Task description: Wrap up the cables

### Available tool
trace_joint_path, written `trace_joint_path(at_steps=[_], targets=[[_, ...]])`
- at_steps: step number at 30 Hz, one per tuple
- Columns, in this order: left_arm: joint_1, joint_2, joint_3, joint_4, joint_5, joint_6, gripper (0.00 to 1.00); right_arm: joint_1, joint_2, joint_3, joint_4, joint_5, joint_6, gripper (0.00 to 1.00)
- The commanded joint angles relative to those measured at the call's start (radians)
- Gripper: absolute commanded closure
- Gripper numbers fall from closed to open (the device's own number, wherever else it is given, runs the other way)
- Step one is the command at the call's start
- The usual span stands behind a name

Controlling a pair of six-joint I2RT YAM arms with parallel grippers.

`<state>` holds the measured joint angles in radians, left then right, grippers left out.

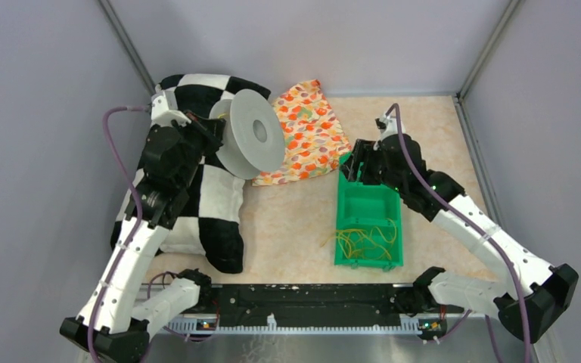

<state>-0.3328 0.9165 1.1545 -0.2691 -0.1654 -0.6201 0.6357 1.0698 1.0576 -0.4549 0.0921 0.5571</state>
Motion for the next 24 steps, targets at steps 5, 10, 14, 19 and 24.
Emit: trace_joint_path(at_steps=[5, 10, 14, 19, 24], targets=[[0.001, 0.166, 0.215, -0.182, 0.136, -0.048, 1.00, -0.081, 0.036, 0.106, -0.335, 0.361, -0.122, 0.34], [0.011, 0.258, 0.292, -0.237, 0.286, -0.023, 1.00, -0.262, 0.022, 0.034, -0.318, 0.214, -0.196, 0.34], [0.015, 0.280, 0.297, -0.242, 0.363, -0.014, 1.00, -0.374, 0.014, -0.027, -0.282, 0.105, -0.230, 0.33], [0.024, 0.313, 0.241, -0.201, 0.547, 0.030, 1.00, -0.416, 0.046, -0.072, -0.231, 0.011, -0.251, 0.33], [0.034, 0.392, 0.157, -0.090, 0.817, 0.039, 1.00, -0.436, 0.131, -0.107, -0.179, -0.037, -0.261, 0.32]])
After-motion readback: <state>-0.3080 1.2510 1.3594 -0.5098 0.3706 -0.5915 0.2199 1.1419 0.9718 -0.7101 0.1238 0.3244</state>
